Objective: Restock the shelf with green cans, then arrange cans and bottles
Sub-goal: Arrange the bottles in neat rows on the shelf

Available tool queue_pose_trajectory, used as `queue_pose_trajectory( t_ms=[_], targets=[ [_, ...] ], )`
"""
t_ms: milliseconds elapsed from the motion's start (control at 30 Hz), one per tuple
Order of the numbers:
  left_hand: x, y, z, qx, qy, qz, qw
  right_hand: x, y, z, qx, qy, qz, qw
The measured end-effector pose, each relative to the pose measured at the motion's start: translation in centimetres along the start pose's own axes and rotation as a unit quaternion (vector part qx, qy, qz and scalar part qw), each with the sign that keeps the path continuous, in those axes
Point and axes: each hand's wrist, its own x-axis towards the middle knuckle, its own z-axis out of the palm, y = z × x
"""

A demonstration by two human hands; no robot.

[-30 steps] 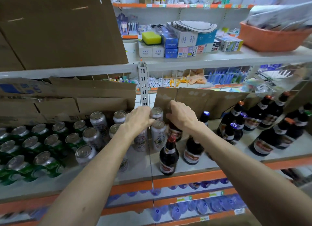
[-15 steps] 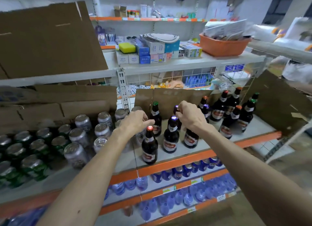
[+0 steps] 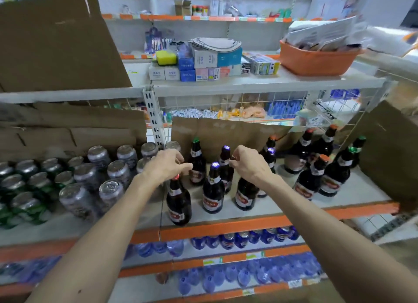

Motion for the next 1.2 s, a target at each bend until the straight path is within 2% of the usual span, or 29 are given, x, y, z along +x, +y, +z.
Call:
queue_pose_trajectory(
  t_ms=[267, 533, 800, 1000, 1200],
  targets=[
    [2.8, 0.5, -0.3, 0.001, 0.021, -0.043, 0.999, 3.9, 0.5, 0.8, 0.02, -0.008, -0.022, 1.0],
    [10.4, 1.0, 1.2, -0.038, -0.029, -0.026, 0.999, 8.7, 1.4, 2.5, 0.016, -0.079, -0.006, 0.997],
    [14.1, 0.4, 3.0, -0.022, -0.021, 0.006, 1.0, 10.7, 2.1, 4.2, 0.021, -0.115, -0.013, 0.993],
    [14.9, 0.5, 3.7, -0.019, -0.028, -0.009, 0.999, 12.0, 2.3, 4.3, 0.013, -0.115, -0.04, 0.993],
    [15.5, 1.2, 3.6, -0.001, -0.01, 0.02, 1.0, 13.2, 2.1, 3.6, 0.014, -0.098, -0.038, 0.994]
  ],
)
